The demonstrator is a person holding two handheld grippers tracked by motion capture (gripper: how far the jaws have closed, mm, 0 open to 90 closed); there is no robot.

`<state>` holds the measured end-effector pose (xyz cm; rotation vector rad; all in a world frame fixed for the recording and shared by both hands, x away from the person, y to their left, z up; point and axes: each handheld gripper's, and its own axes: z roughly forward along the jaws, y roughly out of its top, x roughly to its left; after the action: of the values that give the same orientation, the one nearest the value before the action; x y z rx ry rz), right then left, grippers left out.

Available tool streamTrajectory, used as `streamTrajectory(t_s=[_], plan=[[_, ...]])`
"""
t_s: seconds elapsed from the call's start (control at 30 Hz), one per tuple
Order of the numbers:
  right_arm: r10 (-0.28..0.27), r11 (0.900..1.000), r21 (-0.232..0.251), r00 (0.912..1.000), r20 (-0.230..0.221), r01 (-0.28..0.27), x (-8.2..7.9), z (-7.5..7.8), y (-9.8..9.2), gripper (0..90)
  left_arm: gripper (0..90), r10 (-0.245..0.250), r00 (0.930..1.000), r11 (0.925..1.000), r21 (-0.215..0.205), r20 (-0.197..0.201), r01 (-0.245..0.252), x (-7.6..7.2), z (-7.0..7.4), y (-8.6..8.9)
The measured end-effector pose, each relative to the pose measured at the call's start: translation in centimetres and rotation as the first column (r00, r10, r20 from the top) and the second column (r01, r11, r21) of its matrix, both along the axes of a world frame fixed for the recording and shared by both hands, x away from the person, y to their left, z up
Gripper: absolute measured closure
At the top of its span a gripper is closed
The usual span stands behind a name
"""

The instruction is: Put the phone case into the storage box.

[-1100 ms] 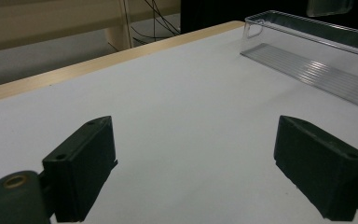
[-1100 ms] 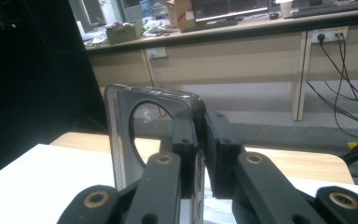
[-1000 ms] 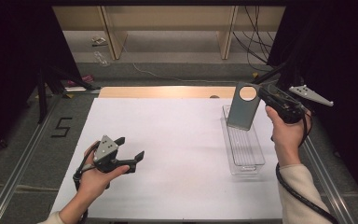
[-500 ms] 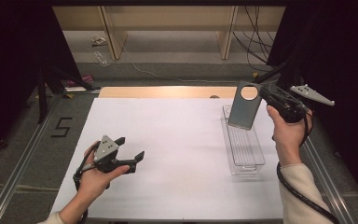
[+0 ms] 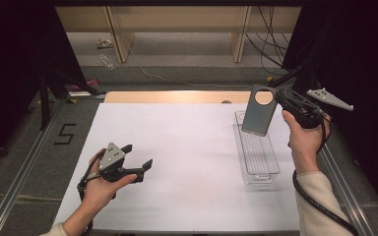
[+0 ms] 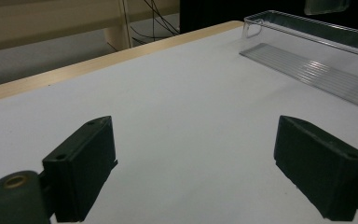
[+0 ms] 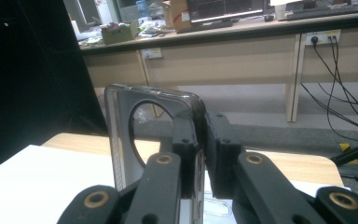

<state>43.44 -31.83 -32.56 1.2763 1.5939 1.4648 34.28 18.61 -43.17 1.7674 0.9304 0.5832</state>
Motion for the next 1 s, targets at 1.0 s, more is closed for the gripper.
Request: streamTrajectory(t_s=[1.0], plan=[[-0.01,1.0,-0.014,0.9999,0.005,0.01,0.57,0.09,-0.35,83.7,12.2,0.0,1.0,1.0,0.001,-0.002,0.0,0.03,-0.05,0.01]])
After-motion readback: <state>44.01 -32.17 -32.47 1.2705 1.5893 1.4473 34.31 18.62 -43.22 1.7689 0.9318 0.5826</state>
